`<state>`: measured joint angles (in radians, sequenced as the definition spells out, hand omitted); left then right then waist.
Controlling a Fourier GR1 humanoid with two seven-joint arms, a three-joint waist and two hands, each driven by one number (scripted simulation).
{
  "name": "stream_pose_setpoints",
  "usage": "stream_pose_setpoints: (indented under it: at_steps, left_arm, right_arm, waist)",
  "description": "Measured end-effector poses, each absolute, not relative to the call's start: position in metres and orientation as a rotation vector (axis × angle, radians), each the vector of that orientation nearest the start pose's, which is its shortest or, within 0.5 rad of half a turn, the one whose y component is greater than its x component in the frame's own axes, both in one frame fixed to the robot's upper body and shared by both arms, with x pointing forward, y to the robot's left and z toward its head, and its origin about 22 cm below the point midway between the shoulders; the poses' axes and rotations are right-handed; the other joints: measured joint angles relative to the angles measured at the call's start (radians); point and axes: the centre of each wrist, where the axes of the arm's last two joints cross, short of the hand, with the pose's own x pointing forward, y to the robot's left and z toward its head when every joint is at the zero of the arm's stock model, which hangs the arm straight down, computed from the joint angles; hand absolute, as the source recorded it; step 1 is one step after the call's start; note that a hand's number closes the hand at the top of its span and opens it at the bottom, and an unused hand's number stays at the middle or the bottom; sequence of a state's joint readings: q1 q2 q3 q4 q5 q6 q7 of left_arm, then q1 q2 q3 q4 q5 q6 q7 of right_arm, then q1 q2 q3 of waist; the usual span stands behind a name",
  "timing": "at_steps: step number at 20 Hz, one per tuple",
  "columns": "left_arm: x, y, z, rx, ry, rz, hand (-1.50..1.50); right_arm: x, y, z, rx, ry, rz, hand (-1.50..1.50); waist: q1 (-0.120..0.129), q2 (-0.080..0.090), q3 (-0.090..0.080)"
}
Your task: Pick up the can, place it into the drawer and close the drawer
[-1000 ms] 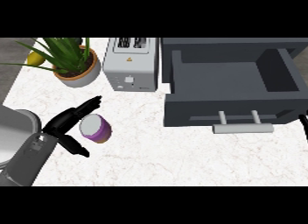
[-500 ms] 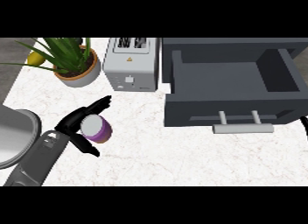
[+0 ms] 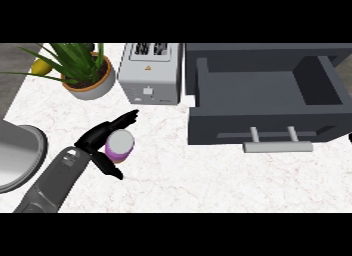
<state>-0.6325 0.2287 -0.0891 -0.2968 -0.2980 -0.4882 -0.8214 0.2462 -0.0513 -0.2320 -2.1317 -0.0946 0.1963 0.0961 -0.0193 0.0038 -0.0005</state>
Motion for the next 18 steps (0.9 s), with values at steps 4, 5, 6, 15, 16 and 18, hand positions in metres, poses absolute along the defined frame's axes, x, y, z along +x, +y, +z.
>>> stream_pose_setpoints:
  at_steps: [4, 5, 6, 15, 16, 18]
  left_arm:
    - [0.337, 0.267, -0.092, -0.466, -1.466, -0.736, 1.50]
    - [0.336, 0.265, -0.092, -0.475, -1.463, -0.734, 1.50]
    - [0.336, 0.261, -0.093, -0.485, -1.465, -0.728, 1.50]
    - [0.332, 0.267, -0.095, -0.407, -1.502, -0.480, 1.50]
    - [0.327, 0.274, -0.098, -0.341, -1.524, -0.391, 1.50]
    - [0.322, 0.290, -0.100, -0.203, -1.564, -0.210, 1.50]
  right_arm:
    - [0.154, -0.300, 0.093, -0.160, -1.814, 0.007, -1.50]
    - [0.153, -0.299, 0.094, -0.159, -1.812, 0.005, -1.50]
    - [0.151, -0.300, 0.093, -0.158, -1.813, 0.003, -1.50]
    - [0.148, -0.301, 0.095, -0.170, -1.809, -0.028, -1.50]
    - [0.147, -0.302, 0.095, -0.177, -1.810, -0.030, -1.50]
    - [0.143, -0.305, 0.094, -0.192, -1.806, -0.038, -1.50]
  waist:
    - [0.002, -0.002, 0.001]
    - [0.004, -0.003, 0.001]
    - [0.005, -0.003, 0.002]
    - [0.023, -0.008, 0.001]
    - [0.030, -0.009, 0.001]
    - [0.040, -0.011, 0.002]
